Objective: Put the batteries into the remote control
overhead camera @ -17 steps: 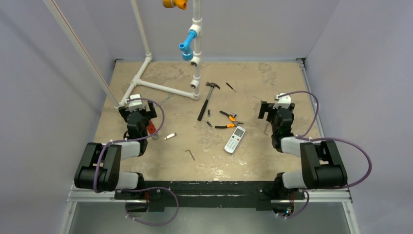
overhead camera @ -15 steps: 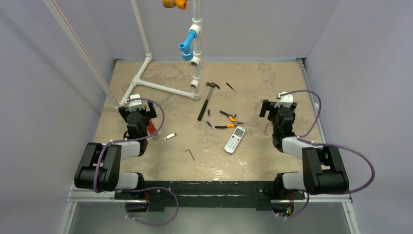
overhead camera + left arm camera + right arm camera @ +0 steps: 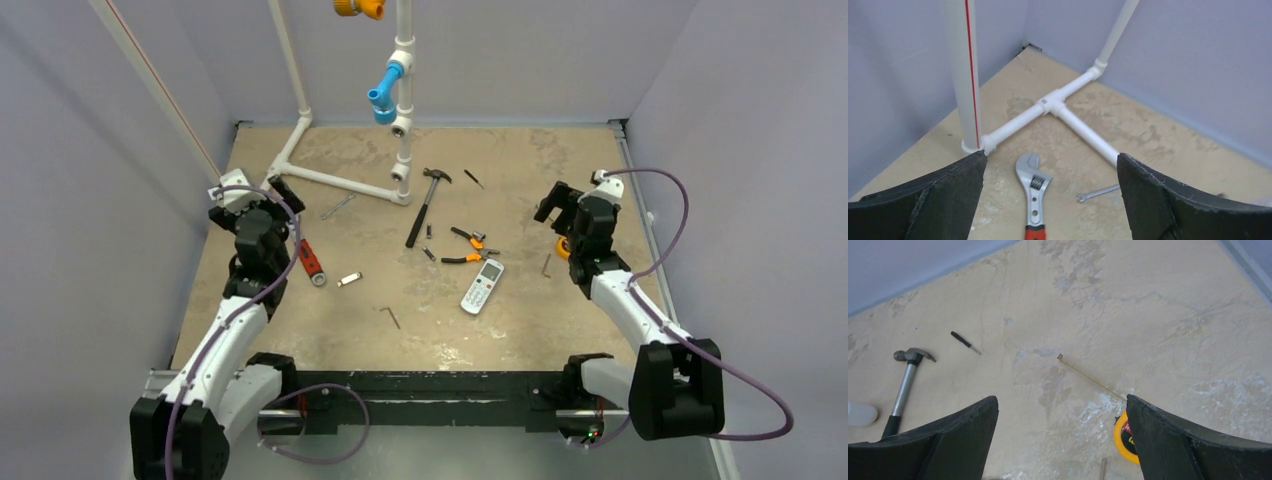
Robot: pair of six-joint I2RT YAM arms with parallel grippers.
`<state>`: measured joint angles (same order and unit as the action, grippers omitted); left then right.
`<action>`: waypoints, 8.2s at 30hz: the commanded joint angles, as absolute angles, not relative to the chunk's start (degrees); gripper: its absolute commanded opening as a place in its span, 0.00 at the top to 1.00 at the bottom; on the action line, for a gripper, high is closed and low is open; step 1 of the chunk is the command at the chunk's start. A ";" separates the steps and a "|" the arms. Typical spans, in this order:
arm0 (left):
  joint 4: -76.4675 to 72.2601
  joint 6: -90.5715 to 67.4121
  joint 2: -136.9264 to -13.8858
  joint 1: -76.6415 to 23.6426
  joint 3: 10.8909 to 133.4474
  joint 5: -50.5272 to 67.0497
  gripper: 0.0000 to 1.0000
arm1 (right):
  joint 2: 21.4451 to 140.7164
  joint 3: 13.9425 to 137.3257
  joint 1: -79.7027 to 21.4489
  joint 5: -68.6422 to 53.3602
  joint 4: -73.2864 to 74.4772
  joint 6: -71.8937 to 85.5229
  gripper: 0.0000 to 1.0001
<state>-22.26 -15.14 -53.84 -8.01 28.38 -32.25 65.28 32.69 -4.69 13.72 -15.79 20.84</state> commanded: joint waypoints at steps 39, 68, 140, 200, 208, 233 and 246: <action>6.59 -25.95 -89.73 -55.75 63.39 -9.21 0.07 | 53.56 31.72 -18.50 9.13 16.66 46.73 0.40; 12.21 -23.79 -112.91 -61.79 77.31 -4.38 0.14 | 45.55 34.90 -15.40 11.95 23.55 43.30 0.43; -18.20 -27.33 -93.58 -54.40 55.66 14.82 0.89 | 47.10 24.01 -13.97 -19.60 -6.56 50.75 0.62; -17.74 -45.72 -95.26 -48.18 61.48 14.15 1.00 | 27.81 29.28 -14.06 -11.67 9.91 35.21 0.33; -14.86 -50.98 -88.84 -46.06 60.62 4.49 1.00 | 25.36 28.94 -14.87 -17.51 9.17 34.83 0.30; -15.02 -54.27 -87.18 -46.92 58.53 4.31 1.00 | 47.10 32.59 -37.34 2.96 -6.04 38.09 0.34; -15.22 -54.76 -87.31 -47.22 58.98 5.36 1.00 | 52.51 32.26 -37.61 2.13 -9.29 38.41 0.47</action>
<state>-12.40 -53.49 -88.82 -46.96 58.37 4.51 52.01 30.22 -37.19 1.89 -6.07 38.61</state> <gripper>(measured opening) 0.489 0.541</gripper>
